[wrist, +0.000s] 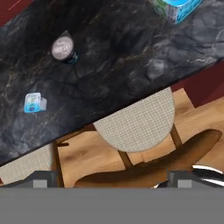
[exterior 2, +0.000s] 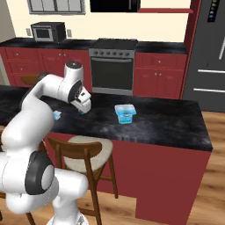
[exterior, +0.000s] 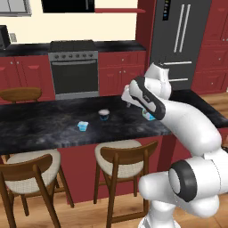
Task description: Stack the yogurt containers by placing the smaller containers on top of the larger containers.
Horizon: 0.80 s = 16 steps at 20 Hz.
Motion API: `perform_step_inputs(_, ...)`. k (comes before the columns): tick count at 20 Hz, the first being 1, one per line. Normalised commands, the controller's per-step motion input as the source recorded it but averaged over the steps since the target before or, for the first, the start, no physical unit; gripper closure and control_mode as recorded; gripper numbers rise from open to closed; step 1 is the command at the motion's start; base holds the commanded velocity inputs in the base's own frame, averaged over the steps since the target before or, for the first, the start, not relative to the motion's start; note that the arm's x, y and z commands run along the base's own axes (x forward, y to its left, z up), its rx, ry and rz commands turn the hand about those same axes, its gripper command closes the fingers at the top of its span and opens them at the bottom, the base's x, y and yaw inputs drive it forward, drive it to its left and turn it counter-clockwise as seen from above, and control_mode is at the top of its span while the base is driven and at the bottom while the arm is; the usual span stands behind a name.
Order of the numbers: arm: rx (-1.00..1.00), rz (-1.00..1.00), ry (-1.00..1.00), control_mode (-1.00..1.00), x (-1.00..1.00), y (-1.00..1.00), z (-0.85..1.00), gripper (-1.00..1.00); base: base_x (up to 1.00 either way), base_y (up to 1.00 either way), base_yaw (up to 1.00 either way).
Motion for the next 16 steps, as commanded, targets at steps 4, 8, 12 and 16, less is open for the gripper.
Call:
perform_step_inputs(4,0.00,0.00,0.00,-1.00,0.28,0.11,-0.30,-1.00,0.00,0.00,0.00)
perform_step_inputs(8,0.00,0.00,0.00,-1.00,0.26,0.11,-0.28,-1.00,0.00,0.00,0.00)
perform_step_inputs(12,0.00,0.00,0.02,-1.00,0.41,0.32,-0.22,-1.00,0.00,0.00,0.00)
perform_step_inputs(16,0.00,0.00,0.00,-1.00,0.24,0.22,-0.21,-1.00,0.00,0.00,0.00)
